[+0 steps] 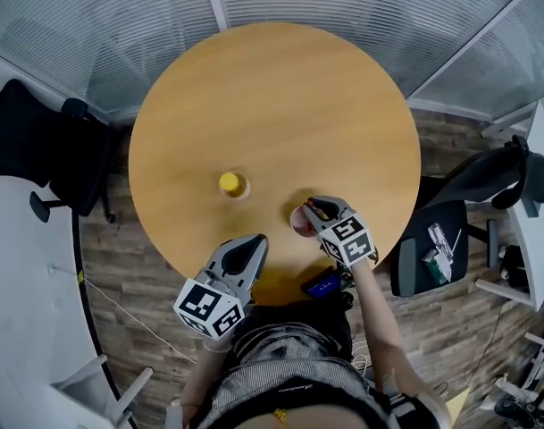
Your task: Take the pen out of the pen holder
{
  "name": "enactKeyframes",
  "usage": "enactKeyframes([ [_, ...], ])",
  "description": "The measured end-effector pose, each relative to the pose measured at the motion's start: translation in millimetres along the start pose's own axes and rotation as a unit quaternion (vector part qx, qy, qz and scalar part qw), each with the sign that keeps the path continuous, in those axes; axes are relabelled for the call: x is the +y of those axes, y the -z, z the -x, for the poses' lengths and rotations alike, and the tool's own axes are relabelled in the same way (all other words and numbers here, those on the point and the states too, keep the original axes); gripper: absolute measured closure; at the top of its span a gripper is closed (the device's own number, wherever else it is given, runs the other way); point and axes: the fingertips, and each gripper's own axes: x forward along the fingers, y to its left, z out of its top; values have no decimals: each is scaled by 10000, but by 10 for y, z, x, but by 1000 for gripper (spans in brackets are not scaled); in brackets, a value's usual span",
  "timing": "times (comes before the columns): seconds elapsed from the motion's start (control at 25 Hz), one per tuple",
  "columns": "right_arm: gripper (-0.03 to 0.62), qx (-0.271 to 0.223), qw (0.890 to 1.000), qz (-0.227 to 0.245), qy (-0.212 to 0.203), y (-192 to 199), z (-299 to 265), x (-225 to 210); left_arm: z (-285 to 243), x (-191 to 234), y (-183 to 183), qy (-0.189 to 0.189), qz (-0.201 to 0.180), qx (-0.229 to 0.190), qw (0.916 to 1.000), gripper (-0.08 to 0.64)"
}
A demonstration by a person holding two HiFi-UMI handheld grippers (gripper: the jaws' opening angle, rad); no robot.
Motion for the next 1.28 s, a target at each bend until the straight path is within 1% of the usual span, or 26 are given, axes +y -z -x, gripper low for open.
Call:
enactKeyframes([
  [0.24, 526, -212, 9994, 272, 29, -69, 118, 88, 23, -86, -21, 118, -73, -21, 9999, 555],
  [0.44, 526, -538, 9975, 455, 88, -167, 252, 133, 56, -153, -19, 223, -147, -7, 9996, 555],
  [0.56, 526, -753, 9955, 531, 203, -277, 381, 175, 81, -184, -2, 288, -206, 29, 9994, 555],
  [0.72, 526, -1054, 9911, 659, 473, -444, 618, 222, 101, -248, 6, 379, -284, 72, 9989, 555],
  [0.88, 526, -1376, 9865, 626, 624, -611, 872, 346, 115, -312, 11, 484, -357, 81, 9982, 555],
  [1.04, 526, -1570, 9815, 722, 819, -714, 1096, 458, 140, -372, 23, 570, -410, 96, 9975, 555],
  [1.28, 526, -1937, 9743, 764, 860, -991, 1452, 685, 170, -472, 22, 687, -475, 49, 9965, 555],
])
